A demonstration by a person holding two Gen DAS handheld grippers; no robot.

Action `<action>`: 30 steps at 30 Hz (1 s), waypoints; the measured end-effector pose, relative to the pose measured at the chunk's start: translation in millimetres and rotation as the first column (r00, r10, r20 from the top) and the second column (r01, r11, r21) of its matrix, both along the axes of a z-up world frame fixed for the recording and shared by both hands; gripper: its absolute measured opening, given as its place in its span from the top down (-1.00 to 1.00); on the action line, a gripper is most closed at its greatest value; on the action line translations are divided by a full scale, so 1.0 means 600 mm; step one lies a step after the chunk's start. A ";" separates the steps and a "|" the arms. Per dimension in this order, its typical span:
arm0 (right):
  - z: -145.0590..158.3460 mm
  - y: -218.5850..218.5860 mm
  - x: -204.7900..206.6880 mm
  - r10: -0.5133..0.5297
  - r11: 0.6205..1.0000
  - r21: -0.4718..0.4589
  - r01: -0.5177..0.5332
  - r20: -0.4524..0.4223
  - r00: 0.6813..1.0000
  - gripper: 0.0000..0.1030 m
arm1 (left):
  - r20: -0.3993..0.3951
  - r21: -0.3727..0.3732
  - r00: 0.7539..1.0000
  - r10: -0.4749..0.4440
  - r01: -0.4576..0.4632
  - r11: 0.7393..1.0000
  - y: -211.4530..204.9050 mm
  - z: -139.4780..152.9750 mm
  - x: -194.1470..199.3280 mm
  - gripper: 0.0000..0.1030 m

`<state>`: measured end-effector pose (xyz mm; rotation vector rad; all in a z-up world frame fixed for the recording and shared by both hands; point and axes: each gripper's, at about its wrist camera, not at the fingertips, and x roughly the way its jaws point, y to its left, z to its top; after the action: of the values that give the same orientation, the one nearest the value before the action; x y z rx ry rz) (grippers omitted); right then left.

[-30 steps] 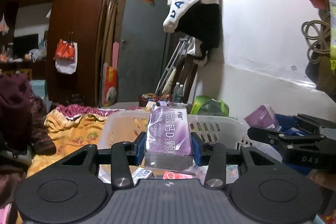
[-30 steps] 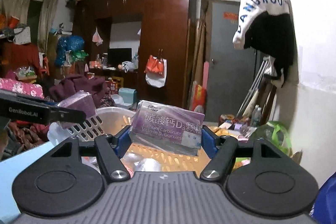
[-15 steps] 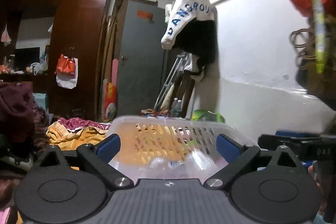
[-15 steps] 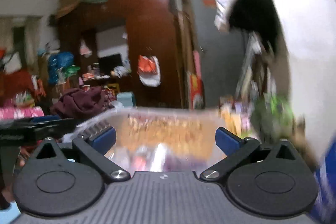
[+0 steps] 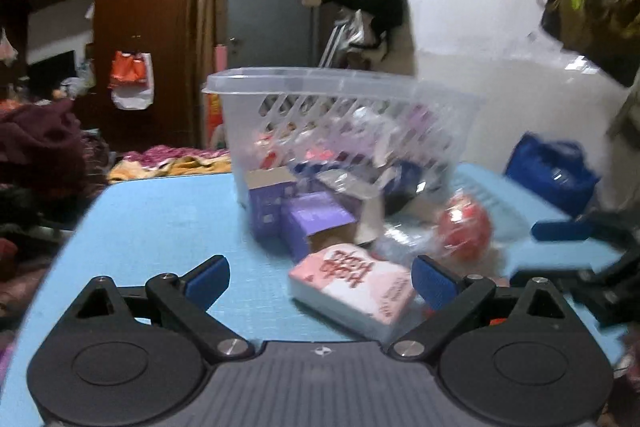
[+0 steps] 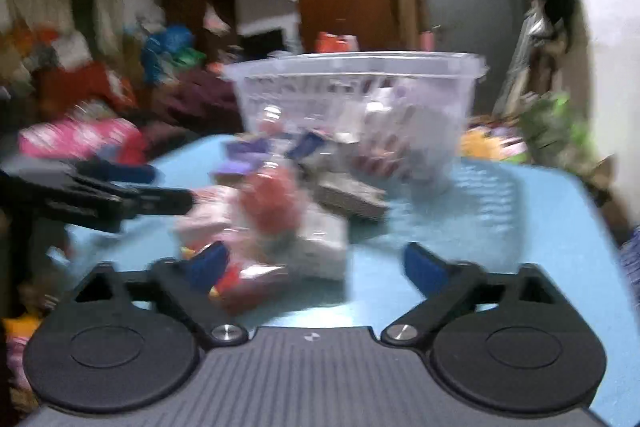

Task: Organize objects
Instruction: 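Grasp the pink tissue pack with the left tool while the right tool grasps a wrapped white box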

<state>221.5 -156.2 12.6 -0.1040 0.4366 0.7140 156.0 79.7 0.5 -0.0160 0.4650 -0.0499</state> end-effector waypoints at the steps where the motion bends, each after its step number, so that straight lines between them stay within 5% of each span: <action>1: 0.003 -0.001 0.004 -0.016 1.000 -0.010 0.016 0.003 1.000 -0.25 | -0.010 -0.005 1.000 -0.003 0.003 1.000 0.002 0.001 0.002 -0.92; 10: -0.004 0.021 0.054 0.037 0.997 -0.062 -0.044 -0.111 0.993 -0.19 | -0.106 0.009 0.992 -0.072 0.074 0.997 -0.001 -0.011 0.038 -0.94; 12: -0.012 0.023 0.064 0.055 0.996 -0.062 -0.065 -0.151 0.987 0.02 | -0.119 -0.003 0.989 -0.091 0.092 0.996 0.001 -0.013 0.041 -0.94; 18: -0.012 0.012 0.054 0.061 0.997 -0.048 -0.068 -0.141 0.988 0.17 | -0.130 -0.032 0.984 -0.123 0.120 0.992 -0.012 -0.017 0.048 -0.92; 25: -0.012 0.005 0.060 0.065 0.998 -0.013 -0.067 -0.152 0.986 0.17 | -0.162 0.096 0.983 -0.082 0.099 0.991 -0.044 -0.022 0.055 -0.92; 30: -0.012 0.007 0.058 0.051 0.999 -0.009 -0.053 -0.128 0.990 0.19 | -0.165 0.021 0.981 -0.103 0.108 0.994 -0.024 -0.022 0.060 -0.65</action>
<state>256.5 -152.0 5.6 -0.0821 0.5625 0.7718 191.7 65.3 -12.8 0.0347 0.6309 -0.1467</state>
